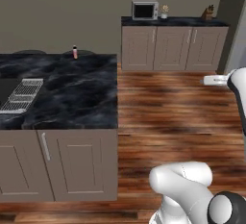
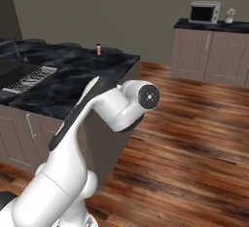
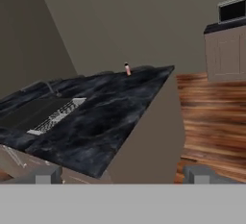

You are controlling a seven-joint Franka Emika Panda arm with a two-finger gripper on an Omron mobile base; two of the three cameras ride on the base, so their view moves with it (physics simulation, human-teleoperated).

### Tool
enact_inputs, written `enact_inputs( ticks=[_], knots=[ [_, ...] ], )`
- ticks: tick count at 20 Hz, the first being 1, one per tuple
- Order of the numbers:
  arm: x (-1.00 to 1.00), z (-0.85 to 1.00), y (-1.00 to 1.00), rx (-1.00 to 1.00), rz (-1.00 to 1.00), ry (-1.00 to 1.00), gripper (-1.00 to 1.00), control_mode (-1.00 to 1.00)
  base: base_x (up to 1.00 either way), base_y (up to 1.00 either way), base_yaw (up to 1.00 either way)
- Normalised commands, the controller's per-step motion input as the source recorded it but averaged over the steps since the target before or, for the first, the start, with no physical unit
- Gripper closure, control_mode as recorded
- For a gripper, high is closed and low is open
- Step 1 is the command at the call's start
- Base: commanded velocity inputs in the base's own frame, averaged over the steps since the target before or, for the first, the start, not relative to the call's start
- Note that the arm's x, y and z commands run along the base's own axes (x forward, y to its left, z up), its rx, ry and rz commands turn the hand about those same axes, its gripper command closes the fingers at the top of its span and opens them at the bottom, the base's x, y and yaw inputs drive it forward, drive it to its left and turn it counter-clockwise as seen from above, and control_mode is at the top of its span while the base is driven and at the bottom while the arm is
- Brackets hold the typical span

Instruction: Place the large bottle from the dining counter next to the other large bottle outside the sink, and place the small bottle from the dining counter next to the other small bottle inside the sink.

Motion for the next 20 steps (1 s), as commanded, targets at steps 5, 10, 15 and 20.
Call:
enact_inputs(
  ticks=[5, 10, 15, 20],
  knots=[
    [0.00, 0.00, 0.00, 0.00, 0.00, 0.00, -1.00, 1.00, 0.12, -0.74, 0.00],
    [0.00, 0.00, 0.00, 0.00, 0.00, 0.00, -1.00, 1.00, 0.23, -0.60, 0.00],
    [0.00, 0.00, 0.00, 0.00, 0.00, 0.00, -1.00, 1.00, 0.40, -0.48, 0.00],
    [0.00, 0.00, 0.00, 0.00, 0.00, 0.00, -1.00, 1.00, 0.75, -0.27, 0.00]
  ],
)
